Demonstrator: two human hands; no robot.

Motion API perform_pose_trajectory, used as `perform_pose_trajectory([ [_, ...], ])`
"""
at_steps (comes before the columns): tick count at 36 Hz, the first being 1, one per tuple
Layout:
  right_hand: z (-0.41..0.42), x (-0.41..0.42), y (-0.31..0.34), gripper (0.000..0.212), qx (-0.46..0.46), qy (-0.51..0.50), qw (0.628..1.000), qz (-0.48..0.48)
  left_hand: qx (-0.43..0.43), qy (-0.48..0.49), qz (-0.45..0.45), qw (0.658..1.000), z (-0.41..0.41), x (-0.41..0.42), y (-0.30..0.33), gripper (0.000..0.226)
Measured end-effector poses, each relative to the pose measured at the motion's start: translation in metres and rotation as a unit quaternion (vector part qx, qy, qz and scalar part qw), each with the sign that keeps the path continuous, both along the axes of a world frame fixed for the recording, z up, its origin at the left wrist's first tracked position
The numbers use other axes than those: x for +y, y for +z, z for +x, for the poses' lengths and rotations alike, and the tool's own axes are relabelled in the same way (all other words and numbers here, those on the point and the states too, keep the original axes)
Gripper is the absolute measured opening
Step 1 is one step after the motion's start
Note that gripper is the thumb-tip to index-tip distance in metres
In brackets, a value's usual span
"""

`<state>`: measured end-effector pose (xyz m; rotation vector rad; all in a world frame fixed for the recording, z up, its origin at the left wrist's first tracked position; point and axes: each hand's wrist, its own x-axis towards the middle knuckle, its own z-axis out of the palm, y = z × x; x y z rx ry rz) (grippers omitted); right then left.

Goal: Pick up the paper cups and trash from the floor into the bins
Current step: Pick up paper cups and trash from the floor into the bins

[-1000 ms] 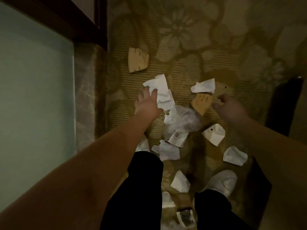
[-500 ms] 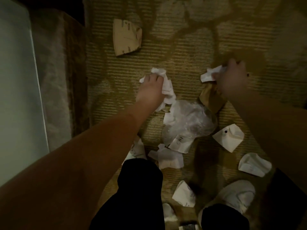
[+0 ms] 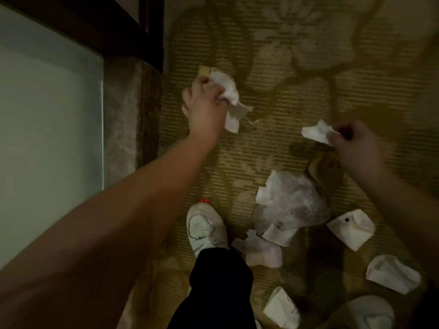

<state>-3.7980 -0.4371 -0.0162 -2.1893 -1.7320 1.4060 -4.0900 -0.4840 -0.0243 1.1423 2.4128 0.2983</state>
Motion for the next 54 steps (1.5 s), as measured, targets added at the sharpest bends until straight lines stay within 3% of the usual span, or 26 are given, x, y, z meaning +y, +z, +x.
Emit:
perform_pose_trajectory([
  [3,0.015,-0.007,0.004,0.025,-0.013,-0.015,1.000,-0.005,-0.022,0.037,-0.034,0.999,-0.031,0.015,-0.020,0.032],
  [7,0.037,-0.022,0.003,0.034,-0.030,-0.052,0.998,-0.031,-0.062,0.012,-0.079,0.995,-0.043,0.022,-0.040,0.032],
  [10,0.053,-0.035,-0.003,0.042,-0.046,-0.073,0.993,-0.078,-0.070,0.087,-0.047,0.993,-0.037,0.025,-0.042,0.027],
  [13,0.056,-0.045,-0.010,0.050,-0.058,-0.060,0.991,-0.102,-0.099,0.153,-0.009,0.983,-0.033,0.025,-0.040,0.042],
  [15,0.060,-0.050,-0.017,0.054,-0.067,-0.065,0.990,-0.107,-0.206,0.228,0.038,0.951,-0.031,0.021,-0.047,0.047],
  [17,0.056,-0.051,-0.023,0.055,-0.069,-0.059,0.990,-0.105,-0.045,0.067,-0.071,0.994,-0.034,0.005,-0.052,0.043],
  [18,0.052,-0.050,-0.026,0.056,-0.069,-0.052,0.991,-0.106,-0.023,0.063,-0.093,0.993,-0.039,0.007,-0.051,0.042],
  [22,0.044,-0.044,-0.034,0.054,-0.096,-0.043,0.990,-0.093,-0.072,0.104,-0.152,0.980,-0.045,0.028,-0.045,0.042],
  [25,0.046,-0.045,-0.039,0.051,-0.167,0.037,0.983,-0.066,-0.054,-0.040,-0.203,0.977,-0.039,0.023,-0.040,0.041],
  [28,0.045,-0.045,-0.039,0.063,-0.193,0.070,0.978,-0.033,-0.056,-0.037,-0.183,0.981,-0.036,0.012,-0.039,0.045],
  [30,0.044,-0.043,-0.039,0.058,-0.181,0.107,0.977,-0.017,-0.057,-0.050,-0.139,0.987,-0.030,0.002,-0.038,0.053],
  [34,0.045,-0.030,-0.036,0.054,-0.210,0.204,0.955,-0.041,-0.183,0.152,-0.009,0.971,-0.011,-0.012,-0.023,0.039],
  [37,0.050,-0.023,-0.030,0.050,-0.205,0.231,0.949,-0.068,-0.240,0.167,0.012,0.956,0.004,-0.027,-0.006,0.048],
  [44,0.086,-0.045,0.009,0.048,-0.038,0.037,0.991,-0.126,-0.308,0.063,-0.097,0.944,0.051,-0.097,0.048,0.051],
  [50,0.140,-0.089,0.044,0.045,-0.043,-0.066,0.986,-0.144,-0.360,0.043,-0.185,0.913,0.095,-0.146,0.070,0.040],
  [54,0.173,-0.120,0.059,0.044,-0.034,-0.127,0.979,-0.158,-0.325,0.013,-0.218,0.920,0.117,-0.156,0.078,0.048],
])
